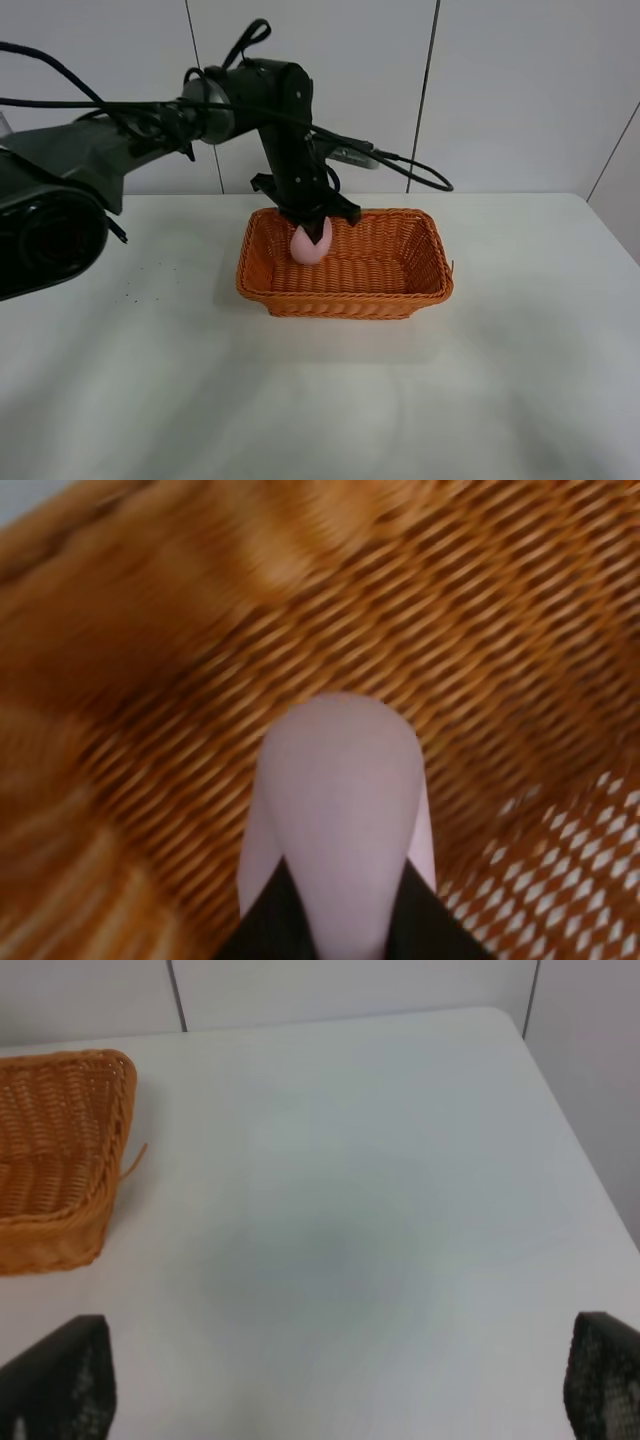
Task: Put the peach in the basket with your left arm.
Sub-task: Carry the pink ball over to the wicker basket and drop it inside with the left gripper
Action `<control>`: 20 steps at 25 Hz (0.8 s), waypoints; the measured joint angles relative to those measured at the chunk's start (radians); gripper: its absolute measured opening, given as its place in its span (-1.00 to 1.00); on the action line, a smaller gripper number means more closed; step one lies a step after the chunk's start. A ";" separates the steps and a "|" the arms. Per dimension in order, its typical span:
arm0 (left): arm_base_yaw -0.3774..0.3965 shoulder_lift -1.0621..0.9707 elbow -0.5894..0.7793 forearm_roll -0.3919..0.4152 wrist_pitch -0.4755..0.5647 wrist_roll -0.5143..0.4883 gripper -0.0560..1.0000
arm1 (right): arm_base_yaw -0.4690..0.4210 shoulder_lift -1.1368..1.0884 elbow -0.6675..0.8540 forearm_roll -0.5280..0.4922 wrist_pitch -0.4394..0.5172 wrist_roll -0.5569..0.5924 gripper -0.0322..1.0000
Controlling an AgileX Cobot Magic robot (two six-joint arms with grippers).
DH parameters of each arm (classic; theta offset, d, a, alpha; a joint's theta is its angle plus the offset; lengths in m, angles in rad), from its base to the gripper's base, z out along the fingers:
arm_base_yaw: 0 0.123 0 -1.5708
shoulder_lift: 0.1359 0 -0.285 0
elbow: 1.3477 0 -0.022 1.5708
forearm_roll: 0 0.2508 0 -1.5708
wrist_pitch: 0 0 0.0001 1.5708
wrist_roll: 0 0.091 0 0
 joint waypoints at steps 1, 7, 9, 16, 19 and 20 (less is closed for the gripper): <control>-0.008 0.015 -0.001 0.000 -0.016 0.000 -0.59 | 0.000 0.000 0.000 0.000 0.000 0.000 0.41; -0.026 0.072 -0.001 -0.012 -0.053 0.000 -0.48 | 0.000 0.000 0.000 0.000 0.000 0.000 0.41; -0.026 0.078 -0.001 -0.015 -0.053 0.000 -0.16 | 0.000 0.000 0.000 0.000 0.000 0.000 0.41; -0.026 0.081 -0.012 -0.020 -0.036 0.000 0.66 | 0.000 0.000 0.000 0.000 0.000 0.000 0.41; -0.026 0.084 -0.075 -0.020 0.032 0.015 0.69 | 0.000 0.000 0.000 0.000 0.000 0.000 0.41; -0.021 0.084 -0.102 -0.020 0.062 0.022 0.70 | 0.000 0.000 0.000 0.000 0.000 0.000 0.41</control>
